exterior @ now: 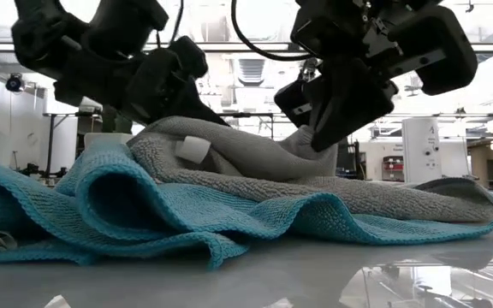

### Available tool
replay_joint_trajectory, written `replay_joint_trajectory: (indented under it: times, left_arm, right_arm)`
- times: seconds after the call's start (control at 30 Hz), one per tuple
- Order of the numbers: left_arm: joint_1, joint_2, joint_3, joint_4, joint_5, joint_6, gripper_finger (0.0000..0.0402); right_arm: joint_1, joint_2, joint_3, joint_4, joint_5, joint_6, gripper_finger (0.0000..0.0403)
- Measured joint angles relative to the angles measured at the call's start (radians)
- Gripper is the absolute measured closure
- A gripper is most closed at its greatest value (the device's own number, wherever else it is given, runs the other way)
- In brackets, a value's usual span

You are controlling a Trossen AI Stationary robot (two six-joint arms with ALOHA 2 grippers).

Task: Fold microfiber towels
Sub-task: Fold the gray microfiber towel

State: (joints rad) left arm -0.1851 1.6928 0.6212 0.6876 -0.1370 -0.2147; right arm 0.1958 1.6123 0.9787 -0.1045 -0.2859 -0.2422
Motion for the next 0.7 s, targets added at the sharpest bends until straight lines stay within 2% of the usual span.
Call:
replay_joint_trajectory:
  times: [0.17, 0.4, 0.57, 0.7]
  left_arm:
    - [-0.005, 0.056, 0.060, 0.005, 0.080, -0.019, 0.0204]
    - [-0.046, 0.051, 0.073, -0.031, 0.109, -0.103, 0.0208]
    - [-0.126, 0.040, 0.073, -0.070, 0.109, -0.122, 0.0250]
    - [-0.159, 0.039, 0.075, -0.069, 0.104, -0.122, 0.0293]
  right_arm:
    - [0.004, -0.002, -0.002, 0.040, 0.000, 0.007, 0.0394]
    - [0.003, -0.005, -0.003, 0.059, 0.032, 0.035, 0.0391]
    - [0.003, -0.019, -0.001, 0.067, 0.034, 0.061, 0.0359]
    - [0.003, -0.021, -0.001, 0.068, 0.089, 0.066, 0.0315]
